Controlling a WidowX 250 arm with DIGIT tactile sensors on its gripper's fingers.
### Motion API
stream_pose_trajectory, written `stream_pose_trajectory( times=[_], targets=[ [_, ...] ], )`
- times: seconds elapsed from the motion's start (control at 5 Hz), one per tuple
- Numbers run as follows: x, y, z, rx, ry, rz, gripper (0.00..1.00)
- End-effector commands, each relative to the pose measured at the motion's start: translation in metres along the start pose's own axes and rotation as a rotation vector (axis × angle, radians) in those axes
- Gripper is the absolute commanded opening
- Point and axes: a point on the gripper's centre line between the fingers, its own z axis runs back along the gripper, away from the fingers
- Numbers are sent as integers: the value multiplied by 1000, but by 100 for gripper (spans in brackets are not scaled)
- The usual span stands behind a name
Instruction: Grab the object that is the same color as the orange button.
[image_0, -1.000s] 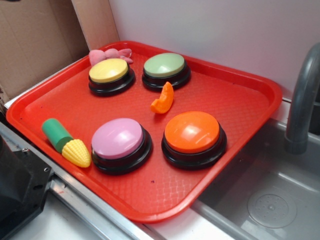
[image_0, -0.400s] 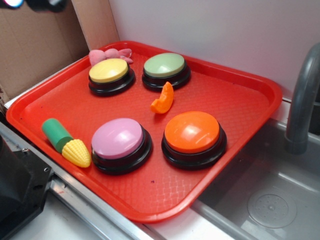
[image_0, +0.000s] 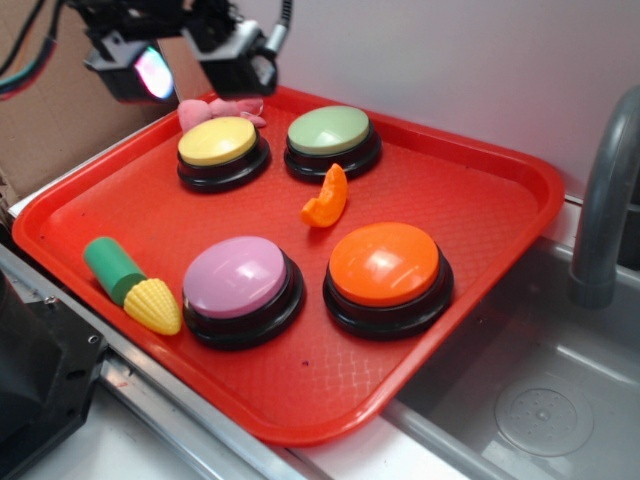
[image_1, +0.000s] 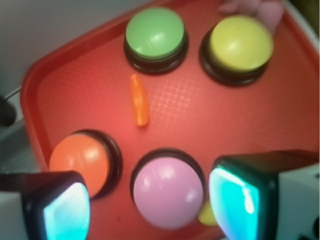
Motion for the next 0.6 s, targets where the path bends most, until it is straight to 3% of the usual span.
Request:
stream_pose_trajectory(
  times=[0.0,0.2,0.4],
  targets=[
    [32,-4,-58,13,-29,90,100],
    [38,-8,-87,-24,-15,79,100],
    [41,-11,-115,5,-35,48,100]
  ],
)
